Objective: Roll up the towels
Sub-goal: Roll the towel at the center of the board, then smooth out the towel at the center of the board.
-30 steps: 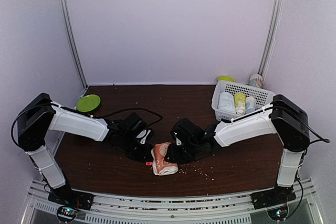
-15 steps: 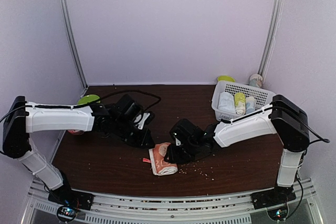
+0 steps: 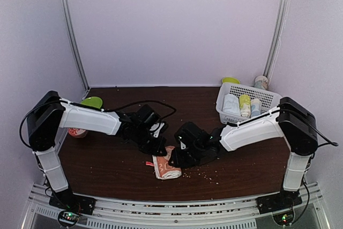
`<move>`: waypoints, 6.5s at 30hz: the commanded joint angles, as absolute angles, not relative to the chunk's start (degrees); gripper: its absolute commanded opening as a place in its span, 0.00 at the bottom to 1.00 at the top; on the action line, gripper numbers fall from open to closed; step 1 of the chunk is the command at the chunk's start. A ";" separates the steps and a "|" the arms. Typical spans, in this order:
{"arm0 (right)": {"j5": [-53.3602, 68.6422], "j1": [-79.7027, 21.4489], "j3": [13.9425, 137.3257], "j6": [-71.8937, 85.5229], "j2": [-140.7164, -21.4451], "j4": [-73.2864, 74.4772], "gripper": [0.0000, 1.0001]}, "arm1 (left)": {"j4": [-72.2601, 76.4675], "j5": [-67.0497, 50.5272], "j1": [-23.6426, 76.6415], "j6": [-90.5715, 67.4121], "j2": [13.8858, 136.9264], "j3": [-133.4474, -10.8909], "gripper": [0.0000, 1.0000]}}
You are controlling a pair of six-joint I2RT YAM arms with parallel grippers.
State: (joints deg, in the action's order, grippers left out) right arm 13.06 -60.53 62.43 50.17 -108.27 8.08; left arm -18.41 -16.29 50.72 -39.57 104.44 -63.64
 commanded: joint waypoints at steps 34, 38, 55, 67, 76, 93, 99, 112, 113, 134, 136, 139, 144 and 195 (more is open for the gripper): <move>1.47 -71.18 64.16 44.26 -95.99 20.32 0.41 | -4.07 -13.71 49.48 -45.55 104.38 -45.62 0.00; 2.63 -67.01 55.50 47.62 -88.38 12.49 0.43 | -3.65 -13.62 49.48 -45.51 103.71 -45.40 0.00; 21.37 -55.64 41.92 58.20 -101.16 -22.88 0.43 | -3.69 -12.88 49.48 -46.22 101.80 -43.32 0.00; 22.96 -57.57 47.30 57.61 -108.37 -19.36 0.42 | -0.53 -13.34 49.48 -47.35 100.87 -40.13 0.00; 18.69 -60.01 54.62 52.75 -109.94 -5.92 0.40 | -3.38 -12.98 49.48 -46.78 95.54 -39.65 0.11; 16.46 -60.96 57.66 51.57 -111.68 -1.42 0.40 | -18.19 -11.54 49.48 -44.44 82.37 -42.67 0.35; 16.00 -61.17 58.99 50.83 -112.21 0.01 0.40 | -18.72 -9.10 49.51 -44.96 81.65 -40.67 0.32; 15.44 -62.41 61.91 50.01 -112.68 3.20 0.40 | -13.72 -9.08 49.97 -45.68 87.92 -38.53 0.00; 15.59 -62.61 62.36 50.01 -112.63 3.44 0.40 | -13.25 -9.20 50.26 -45.82 88.16 -38.31 0.00; 14.90 -64.60 68.95 50.96 -112.30 6.18 0.41 | -8.10 -10.19 52.46 -48.14 87.81 -35.85 0.00; 14.71 -64.60 69.85 51.06 -112.72 6.55 0.42 | -7.85 -10.36 52.62 -48.16 88.00 -35.92 0.00; 14.47 -64.64 71.79 50.86 -114.41 7.81 0.43 | -7.86 -10.43 52.78 -48.22 88.16 -35.95 0.00; 14.14 -64.65 73.26 50.88 -117.56 9.81 0.42 | -11.62 -8.77 52.81 -48.00 84.86 -35.15 0.00; 8.85 -70.78 80.02 41.63 -111.97 21.57 0.34 | -5.62 -9.72 48.43 -47.88 92.04 -36.47 0.00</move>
